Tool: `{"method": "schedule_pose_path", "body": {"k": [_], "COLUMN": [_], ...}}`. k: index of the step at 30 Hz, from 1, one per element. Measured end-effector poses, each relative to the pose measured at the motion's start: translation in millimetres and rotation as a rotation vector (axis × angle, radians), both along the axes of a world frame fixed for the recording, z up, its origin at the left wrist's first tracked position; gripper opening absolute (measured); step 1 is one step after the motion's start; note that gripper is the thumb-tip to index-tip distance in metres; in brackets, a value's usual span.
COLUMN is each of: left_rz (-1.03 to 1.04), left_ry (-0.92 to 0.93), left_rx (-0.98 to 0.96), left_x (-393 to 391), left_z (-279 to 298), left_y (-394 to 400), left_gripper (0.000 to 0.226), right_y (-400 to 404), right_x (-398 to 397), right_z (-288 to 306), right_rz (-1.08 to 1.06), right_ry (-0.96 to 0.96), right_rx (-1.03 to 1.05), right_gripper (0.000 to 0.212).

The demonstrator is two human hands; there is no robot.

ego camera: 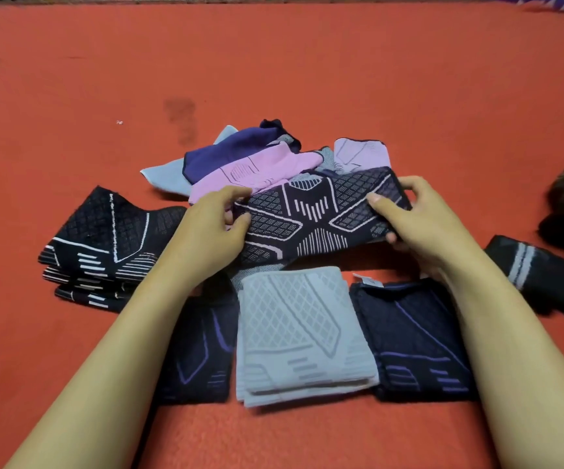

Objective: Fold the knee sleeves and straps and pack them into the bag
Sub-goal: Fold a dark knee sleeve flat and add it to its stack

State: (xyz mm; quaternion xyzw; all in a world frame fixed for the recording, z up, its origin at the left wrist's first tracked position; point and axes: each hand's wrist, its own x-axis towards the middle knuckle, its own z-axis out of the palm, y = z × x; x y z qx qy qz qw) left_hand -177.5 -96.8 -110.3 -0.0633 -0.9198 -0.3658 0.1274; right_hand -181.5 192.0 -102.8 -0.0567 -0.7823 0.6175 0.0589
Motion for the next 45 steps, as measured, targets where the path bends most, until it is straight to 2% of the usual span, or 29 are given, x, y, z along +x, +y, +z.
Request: {"method": "schedule_pose_path", "body": {"k": [2,4,5,7,9,10,14,17,18,20,22,24,26,27,28,32,35,36,39,41,45], "left_rz": [-0.006,0.007,0.014,0.007,-0.049,-0.078,-0.108,-0.208,-0.228,-0.233,-0.244,-0.241,-0.226,-0.219,-0.22,-0.261,-0.296,-0.287,-0.235,-0.185,-0.059], "left_ry": [0.01,0.005,-0.006,-0.032,-0.035,-0.023,-0.044,-0.201,-0.226,-0.226,-0.206,-0.203,-0.156,-0.132,-0.115,-0.016,0.13,0.153,0.127,0.103,0.053], "left_rx": [0.044,0.137,0.151,0.108,0.083,0.091,0.176,0.462,0.535,0.589,0.584,0.517,0.466,0.487,0.505,0.507,0.508,0.54,0.648,0.672,0.72], "left_x": [0.4,-0.4,-0.9,-0.1,3.9,5.4,7.5,10.4,10.7,11.4,11.0,11.9,11.0,10.5,10.9,14.9,18.5,18.7,16.8,15.9,13.5], "left_z": [1.1,3.0,3.6,2.9,3.1,3.4,8.2,13.4,14.7,18.9,20.6,20.9,17.3,16.0,15.2,22.5,27.5,27.5,26.8,26.1,25.0], "left_y": [-0.3,-2.6,-3.3,-2.4,2.8,5.3,7.9,8.3,8.3,7.6,8.2,10.1,9.8,9.3,8.8,9.6,14.8,15.7,14.3,15.6,19.2], "left_gripper": [0.037,0.032,0.028,0.018,0.01,0.009,0.024,0.034,0.038,0.041,0.025,0.012,0.011,0.007,0.008,0.017,0.045,0.049,0.043,0.035,0.036], "right_y": [-0.4,-2.7,-5.1,-10.1,-14.9,-16.8,-27.3,-36.5,-39.3,-44.8,-47.6,-47.3,-47.2,-47.3,-46.7,-44.6,-47.3,-48.3,-50.1,-52.0,-60.0], "right_x": [-2.1,-0.8,1.0,4.4,8.5,10.1,15.0,15.7,16.4,17.4,16.8,16.7,18.6,17.2,16.2,20.2,26.4,25.1,19.9,20.7,20.4], "right_z": [6.6,10.6,10.7,6.5,3.9,4.5,11.1,11.4,12.1,11.5,7.9,3.4,-1.4,-4.2,-5.3,0.7,11.3,13.2,12.5,14.1,12.2], "right_rz": [-0.015,0.031,0.066,0.172,0.266,0.271,0.218,0.144,0.161,0.261,0.377,0.49,0.513,0.458,0.391,0.269,0.323,0.355,0.315,0.304,0.281], "right_ry": [0.05,0.019,-0.045,-0.201,-0.255,-0.231,0.067,0.413,0.465,0.469,0.426,0.279,0.199,0.204,0.207,0.426,0.332,0.335,0.366,0.331,0.203], "right_rx": [-0.384,-0.589,-0.572,-0.308,-0.017,0.052,-0.113,0.146,0.155,0.103,0.142,0.218,0.339,0.384,0.394,0.372,0.209,0.152,0.072,0.004,-0.09], "right_gripper": [0.022,0.007,0.005,0.016,0.015,0.015,0.014,0.023,0.03,0.032,0.031,0.032,0.027,0.018,0.008,0.006,0.037,0.04,0.039,0.04,0.032]}}
